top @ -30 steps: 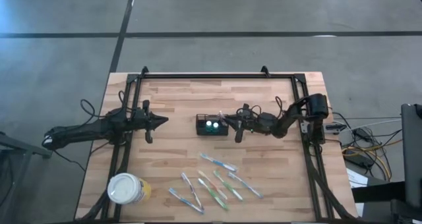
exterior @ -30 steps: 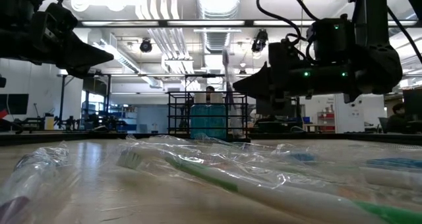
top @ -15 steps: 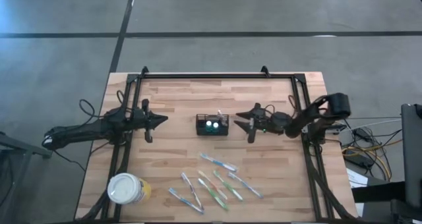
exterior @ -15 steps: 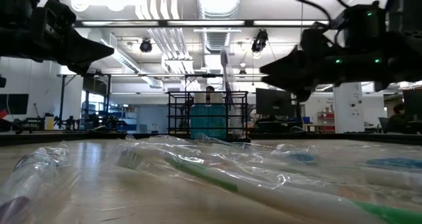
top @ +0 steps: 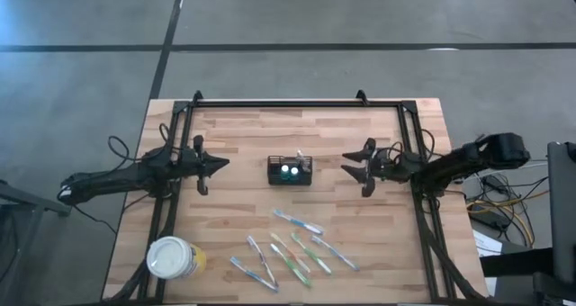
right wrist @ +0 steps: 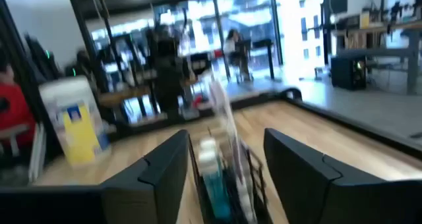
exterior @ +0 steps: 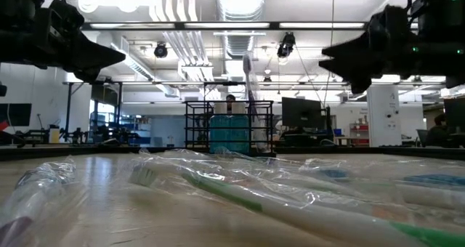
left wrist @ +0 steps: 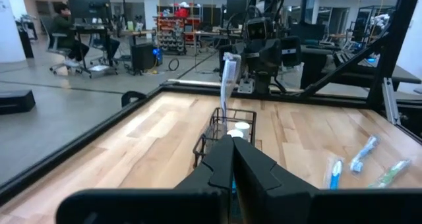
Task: Pick & Place toothbrushing station
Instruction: Put the blue toothbrush into the black wire organizer
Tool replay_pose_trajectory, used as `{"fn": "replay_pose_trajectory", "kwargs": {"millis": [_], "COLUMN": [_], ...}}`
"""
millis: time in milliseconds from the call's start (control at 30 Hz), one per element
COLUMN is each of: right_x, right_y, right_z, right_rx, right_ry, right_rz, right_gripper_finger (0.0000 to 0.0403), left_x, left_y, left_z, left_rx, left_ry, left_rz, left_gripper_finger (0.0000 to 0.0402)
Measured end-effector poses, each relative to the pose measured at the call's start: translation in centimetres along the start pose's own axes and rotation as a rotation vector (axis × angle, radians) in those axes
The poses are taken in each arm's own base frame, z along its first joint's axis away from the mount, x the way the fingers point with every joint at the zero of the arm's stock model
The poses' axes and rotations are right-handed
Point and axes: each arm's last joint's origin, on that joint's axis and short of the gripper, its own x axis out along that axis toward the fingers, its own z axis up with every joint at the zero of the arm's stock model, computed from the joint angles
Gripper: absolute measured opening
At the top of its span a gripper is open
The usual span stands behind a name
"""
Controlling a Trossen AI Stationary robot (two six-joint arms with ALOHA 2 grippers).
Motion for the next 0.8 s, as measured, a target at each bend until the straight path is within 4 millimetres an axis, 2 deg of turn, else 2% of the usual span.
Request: {"fn": "replay_pose_trajectory", "kwargs": {"millis": [400,800], "right_x": [-0.3,-0.1], "right_y": [0.9,1.3], "right_z": [-0.7,-1.1], "right_rx": [-0.078,-0.081], "right_ry": [0.09,0.155], "right_rz": [0.066,0.128], "right_gripper_finger": [0.0021,0.0011], "left_x": [0.0,-0.5], "left_y": [0.0,-0.2], "left_z": [0.1,2.4], "left_rx": [-0.034,-0.064], "left_ry": [-0.006,-0.051], "left_rz": [-0.001,-0.044], "left_gripper_finger": [0.0012,0.0012]}}
